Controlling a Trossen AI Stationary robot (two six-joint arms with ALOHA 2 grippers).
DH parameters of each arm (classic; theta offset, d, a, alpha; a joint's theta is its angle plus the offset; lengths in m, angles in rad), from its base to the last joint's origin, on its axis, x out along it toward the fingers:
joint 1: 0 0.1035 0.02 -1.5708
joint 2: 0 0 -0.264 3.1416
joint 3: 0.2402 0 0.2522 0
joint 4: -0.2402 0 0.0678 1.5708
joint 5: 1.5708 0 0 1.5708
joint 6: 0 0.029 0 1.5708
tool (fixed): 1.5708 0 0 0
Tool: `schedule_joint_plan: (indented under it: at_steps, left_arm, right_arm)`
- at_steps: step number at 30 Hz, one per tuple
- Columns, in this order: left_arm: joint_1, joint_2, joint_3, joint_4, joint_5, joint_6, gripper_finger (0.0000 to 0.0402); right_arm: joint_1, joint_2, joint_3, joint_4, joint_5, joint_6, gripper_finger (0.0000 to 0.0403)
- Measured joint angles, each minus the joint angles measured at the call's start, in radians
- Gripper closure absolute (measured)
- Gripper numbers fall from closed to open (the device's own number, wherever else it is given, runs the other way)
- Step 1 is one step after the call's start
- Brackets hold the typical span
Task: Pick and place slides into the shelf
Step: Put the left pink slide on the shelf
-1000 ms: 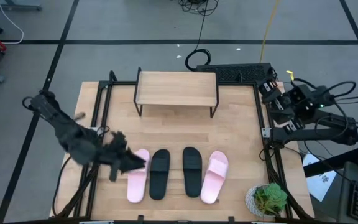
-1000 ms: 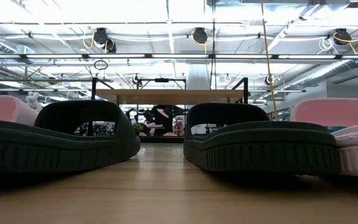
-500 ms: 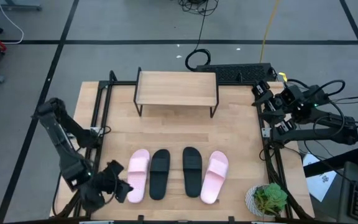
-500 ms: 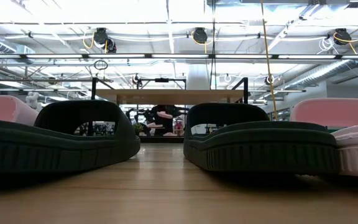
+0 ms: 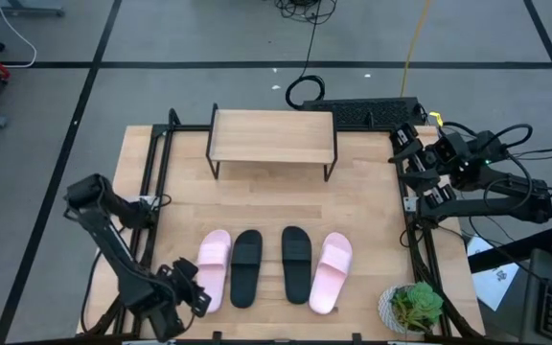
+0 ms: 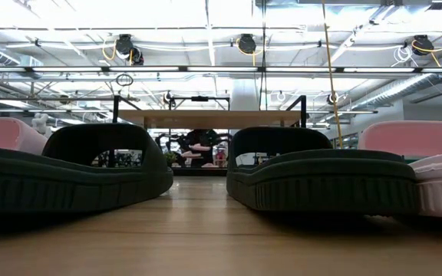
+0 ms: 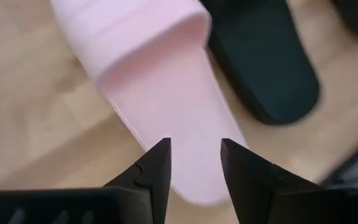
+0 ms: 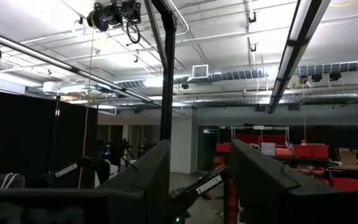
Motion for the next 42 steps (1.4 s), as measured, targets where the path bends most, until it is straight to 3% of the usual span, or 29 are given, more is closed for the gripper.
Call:
schedule_joint_plan:
  at_steps: [12,19,26,42]
  left_arm:
    - [0.018,0.041,-0.001,-0.17,-0.022,-0.041,0.0266]
    - [0.026,0.04,-0.001,-0.153,0.049,-0.019,0.0266]
    - [0.04,0.04,-0.009,-0.136,0.021,0.007,0.0266]
    - [0.065,0.041,-0.062,-0.132,0.029,0.001,0.0266]
  right_arm:
    - [0.0,0.0,0.0,0.0,0.003,0.006,0.0248]
    - [0.0,0.003,0.0,0.0,0.015,0.003,0.0248]
    - [0.0,0.005,0.0,0.0,0.162,-0.001,0.0248]
    - [0.0,0.005,0.0,0.001,0.157,0.044,0.0248]
